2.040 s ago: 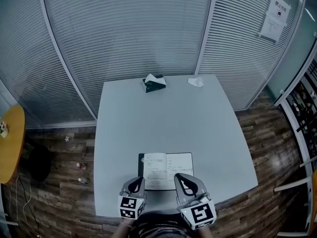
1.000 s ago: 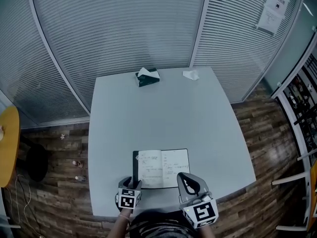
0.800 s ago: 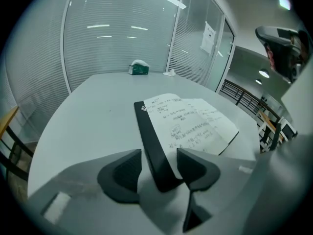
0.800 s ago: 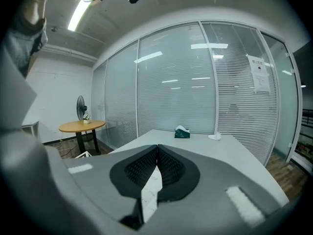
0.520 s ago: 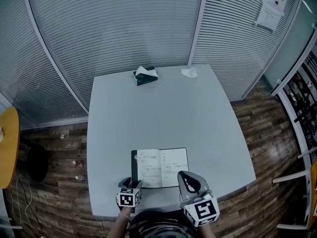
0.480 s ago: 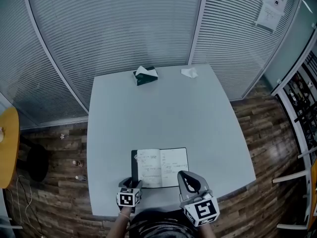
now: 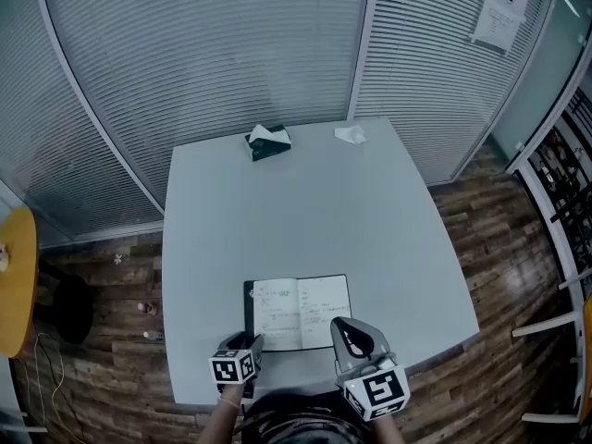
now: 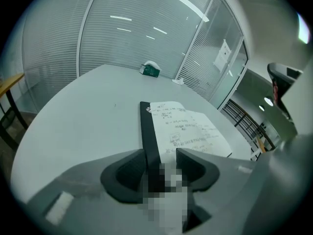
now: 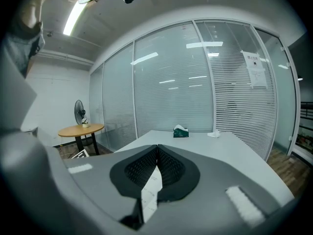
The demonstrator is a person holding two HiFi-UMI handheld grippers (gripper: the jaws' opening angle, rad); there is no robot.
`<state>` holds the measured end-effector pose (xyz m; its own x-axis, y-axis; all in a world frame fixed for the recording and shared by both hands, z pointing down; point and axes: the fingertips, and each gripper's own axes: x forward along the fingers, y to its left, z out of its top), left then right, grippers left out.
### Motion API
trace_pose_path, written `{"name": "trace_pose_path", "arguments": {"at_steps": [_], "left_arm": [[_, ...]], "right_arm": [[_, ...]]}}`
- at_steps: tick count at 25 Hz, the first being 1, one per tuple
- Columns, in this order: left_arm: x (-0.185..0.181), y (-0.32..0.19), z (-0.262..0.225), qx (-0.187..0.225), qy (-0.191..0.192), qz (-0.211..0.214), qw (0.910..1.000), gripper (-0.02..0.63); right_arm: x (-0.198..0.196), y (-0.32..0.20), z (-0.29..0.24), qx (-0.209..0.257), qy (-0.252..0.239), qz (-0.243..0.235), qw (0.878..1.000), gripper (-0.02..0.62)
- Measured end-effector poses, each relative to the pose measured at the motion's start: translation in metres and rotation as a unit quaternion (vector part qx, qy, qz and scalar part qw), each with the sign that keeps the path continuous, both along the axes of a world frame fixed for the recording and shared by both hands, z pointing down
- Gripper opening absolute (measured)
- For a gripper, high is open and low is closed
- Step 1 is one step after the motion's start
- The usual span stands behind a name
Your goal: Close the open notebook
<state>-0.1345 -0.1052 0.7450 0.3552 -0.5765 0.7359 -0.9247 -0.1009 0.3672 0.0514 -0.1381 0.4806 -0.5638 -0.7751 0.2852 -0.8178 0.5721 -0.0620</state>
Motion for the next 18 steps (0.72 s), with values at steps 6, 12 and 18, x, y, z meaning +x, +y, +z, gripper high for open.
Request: {"name": "trace_pose_path", "arguments": {"at_steps": [6, 12, 18], "left_arm": [[-0.004, 0.000, -0.018, 0.018, 0.039, -0.018, 0.9989, 0.190], [-0.005, -0.001, -0.036, 0.041, 0.061, -0.025, 0.9970, 0.172], [-0.002, -0.001, -0.050, 0.057, 0.066, -0.024, 0.9959, 0.141]], "right_arm": [[-0.001, 0.001, 0.001, -0.002, 0.000, 0.000, 1.000, 0.002], [-0.004, 0.004, 0.001, -0.001, -0.001, -0.003, 1.000, 0.002], [-0.002, 0.005, 0.001, -0.002, -0.003, -0.001, 1.000, 0.002]]}}
